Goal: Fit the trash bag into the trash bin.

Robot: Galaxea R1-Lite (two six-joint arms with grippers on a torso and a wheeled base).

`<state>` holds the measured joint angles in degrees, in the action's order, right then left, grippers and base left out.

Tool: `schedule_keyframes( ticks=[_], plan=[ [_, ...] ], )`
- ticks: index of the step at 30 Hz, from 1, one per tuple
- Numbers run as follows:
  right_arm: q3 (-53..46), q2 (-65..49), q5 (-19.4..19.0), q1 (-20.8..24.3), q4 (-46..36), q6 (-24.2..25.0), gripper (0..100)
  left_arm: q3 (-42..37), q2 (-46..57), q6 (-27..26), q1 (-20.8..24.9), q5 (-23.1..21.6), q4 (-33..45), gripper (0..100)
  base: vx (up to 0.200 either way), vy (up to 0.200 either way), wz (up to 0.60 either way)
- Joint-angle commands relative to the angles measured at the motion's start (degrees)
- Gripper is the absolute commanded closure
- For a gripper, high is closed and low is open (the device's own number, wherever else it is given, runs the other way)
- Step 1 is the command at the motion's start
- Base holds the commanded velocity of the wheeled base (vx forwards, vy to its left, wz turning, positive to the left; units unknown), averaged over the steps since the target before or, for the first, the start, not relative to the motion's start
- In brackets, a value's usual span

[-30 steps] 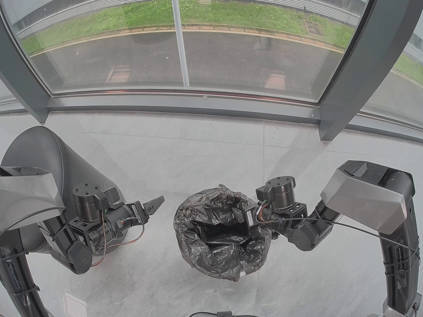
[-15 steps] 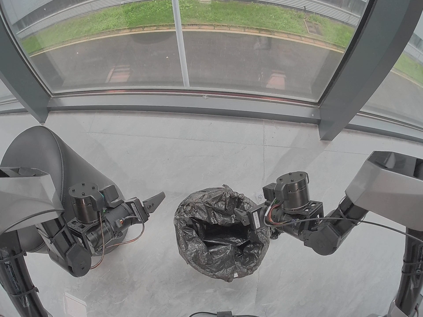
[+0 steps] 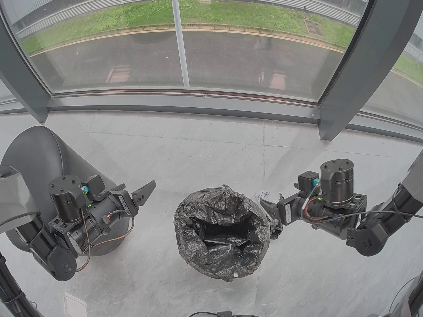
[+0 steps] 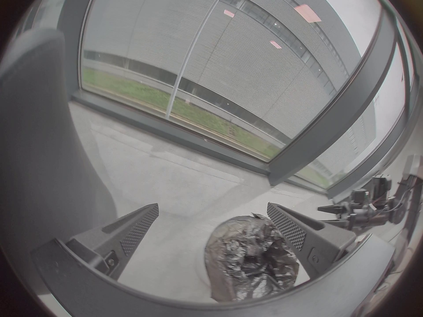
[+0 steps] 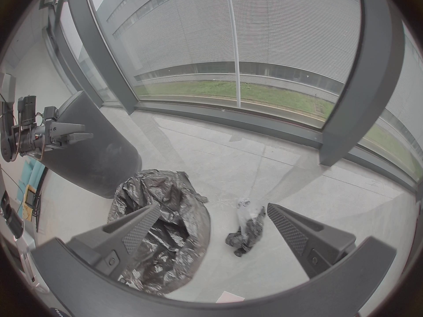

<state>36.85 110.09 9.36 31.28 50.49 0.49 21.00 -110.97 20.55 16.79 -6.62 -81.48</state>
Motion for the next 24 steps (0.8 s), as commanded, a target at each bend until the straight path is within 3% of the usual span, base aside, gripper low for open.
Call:
schedule_keyframes(
  ticks=[1,5,12,19,24],
  plan=[
    [-6.0,-5.1,0.1,-4.5,0.5,0.6,0,-3.0,4.9,-4.4,-0.2,5.3,0.0,0,0.000,0.000,0.00],
    [-9.2,-4.6,1.6,-8.7,4.7,1.0,0,-4.8,6.2,-6.1,-0.2,8.9,-0.5,0,0.000,0.000,0.00],
    [-8.3,5.2,2.5,-13.1,9.7,1.4,0,-8.3,8.9,-6.1,0.4,7.2,-0.6,0,0.000,0.000,0.00],
    [2.8,21.2,1.9,-14.8,12.5,1.2,0,-8.8,8.4,-6.1,0.3,5.2,-0.6,0,0.000,0.000,0.00],
    [13.9,27.8,1.4,-14.4,6.7,1.0,0,-8.8,7.8,-6.0,-0.1,4.1,-0.5,0,0.000,0.000,0.00]
  ],
)
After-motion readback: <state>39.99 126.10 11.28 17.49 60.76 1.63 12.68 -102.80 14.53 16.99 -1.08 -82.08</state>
